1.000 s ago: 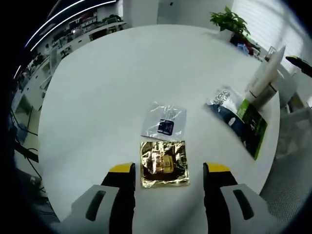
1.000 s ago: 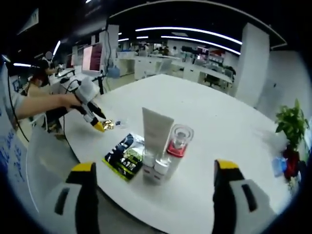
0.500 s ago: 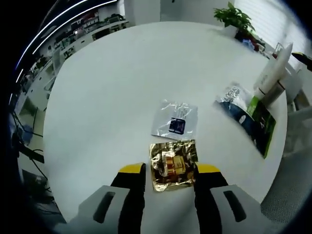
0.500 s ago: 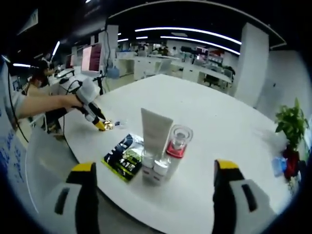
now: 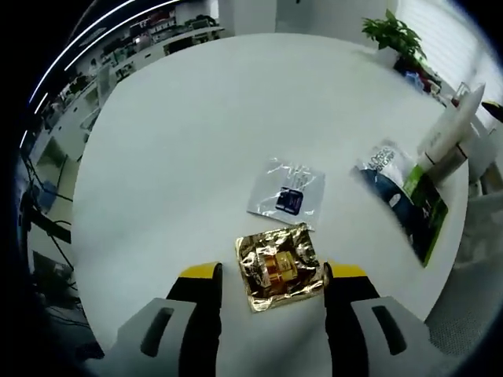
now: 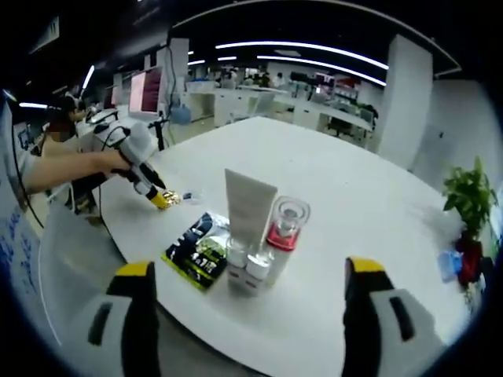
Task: Arrange the skincare products in the storage area until every visible bottle or jar stands upright without overlapping.
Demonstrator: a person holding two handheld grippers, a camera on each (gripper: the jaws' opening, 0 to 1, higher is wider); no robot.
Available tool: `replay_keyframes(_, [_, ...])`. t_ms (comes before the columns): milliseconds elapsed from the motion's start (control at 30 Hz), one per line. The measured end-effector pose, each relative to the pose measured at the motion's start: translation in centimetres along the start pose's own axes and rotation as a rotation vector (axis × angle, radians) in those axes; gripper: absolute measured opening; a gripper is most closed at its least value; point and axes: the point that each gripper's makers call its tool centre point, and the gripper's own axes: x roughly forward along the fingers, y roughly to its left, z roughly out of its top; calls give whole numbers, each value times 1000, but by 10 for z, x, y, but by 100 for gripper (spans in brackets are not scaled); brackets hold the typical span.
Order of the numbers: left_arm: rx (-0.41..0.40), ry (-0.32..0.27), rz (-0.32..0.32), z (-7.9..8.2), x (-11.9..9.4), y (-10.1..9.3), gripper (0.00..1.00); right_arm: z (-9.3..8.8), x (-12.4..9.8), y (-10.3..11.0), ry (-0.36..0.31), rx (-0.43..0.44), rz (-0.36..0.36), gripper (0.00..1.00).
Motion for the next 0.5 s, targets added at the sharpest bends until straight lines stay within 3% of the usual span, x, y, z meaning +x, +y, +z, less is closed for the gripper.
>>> replay_keyframes(200, [-14,-5,29,-1,1,-5,51,0,0,1,3,-8,0,100])
replay_keyframes(500, [-33,-12,66,2,2,2,44,2,2,1,4,-16,2,100])
